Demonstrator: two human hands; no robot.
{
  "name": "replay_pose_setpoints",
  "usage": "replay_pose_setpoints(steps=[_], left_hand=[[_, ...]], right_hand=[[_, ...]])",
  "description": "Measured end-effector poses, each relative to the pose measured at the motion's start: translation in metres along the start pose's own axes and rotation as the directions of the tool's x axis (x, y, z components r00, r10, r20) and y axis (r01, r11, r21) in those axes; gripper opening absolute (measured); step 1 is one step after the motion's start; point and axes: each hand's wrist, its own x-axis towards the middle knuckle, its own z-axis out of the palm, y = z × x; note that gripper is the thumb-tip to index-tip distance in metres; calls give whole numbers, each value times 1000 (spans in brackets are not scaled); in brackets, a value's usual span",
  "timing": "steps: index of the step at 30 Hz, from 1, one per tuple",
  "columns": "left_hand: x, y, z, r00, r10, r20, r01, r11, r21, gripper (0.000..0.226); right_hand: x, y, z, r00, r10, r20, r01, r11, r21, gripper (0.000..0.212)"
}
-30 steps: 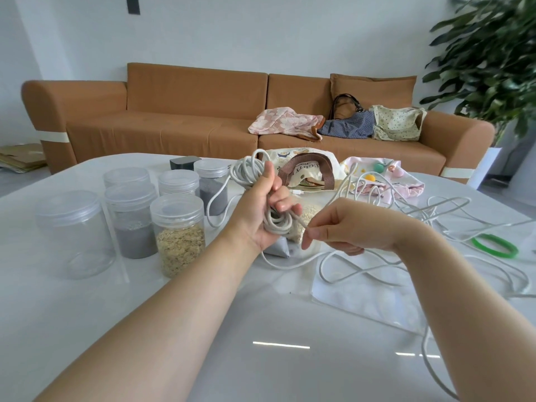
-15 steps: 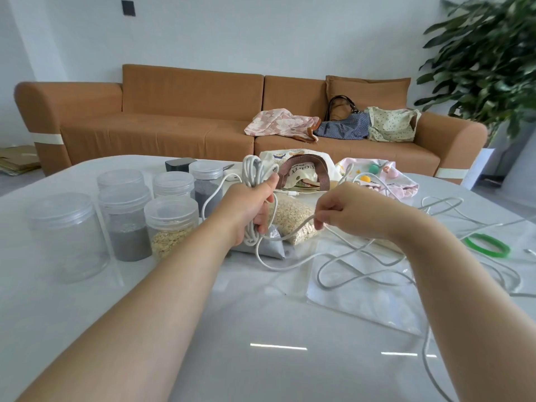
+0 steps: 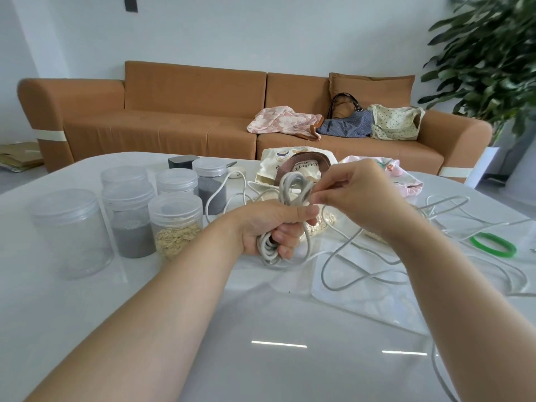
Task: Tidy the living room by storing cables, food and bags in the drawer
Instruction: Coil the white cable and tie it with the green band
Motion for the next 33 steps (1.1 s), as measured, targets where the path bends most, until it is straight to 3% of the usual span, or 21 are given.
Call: replay_pose_setpoints(steps=[3,13,17,20,25,29,31,33], left_hand=[[-2,2,5,1000,-6,1,6,1000,3,19],[-3,-2,-4,997,-73,-8,73,995,72,17],[-2,-4,-7,995,-67,79,57,991,118,37],[-3,-5,-7,978,-93,189,85,995,50,43],[-5,-1,-5,968,-175,178,150,978,145,41],[-5,-3,-7,953,-253,168,223,958,179,38],[-3,-5,-7,943,-278,185,245,952,185,37],[-2,-6,-6,936,-293,195,253,945,205,33]], right_hand=[[-1,-2,4,998,-9,-65,8,1000,-7,15],[-1,-6,16,975,-111,-192,80,984,-162,26],[-1,-4,15,972,-145,-183,116,981,-157,30],[-1,-4,14,984,-100,-150,81,988,-130,33],[1,0,9,998,-5,-55,7,999,39,34],[0,8,10,992,74,101,-77,997,22,28],[-2,8,9,983,47,176,-77,983,168,20],[-3,7,6,970,-3,243,-52,974,220,36]])
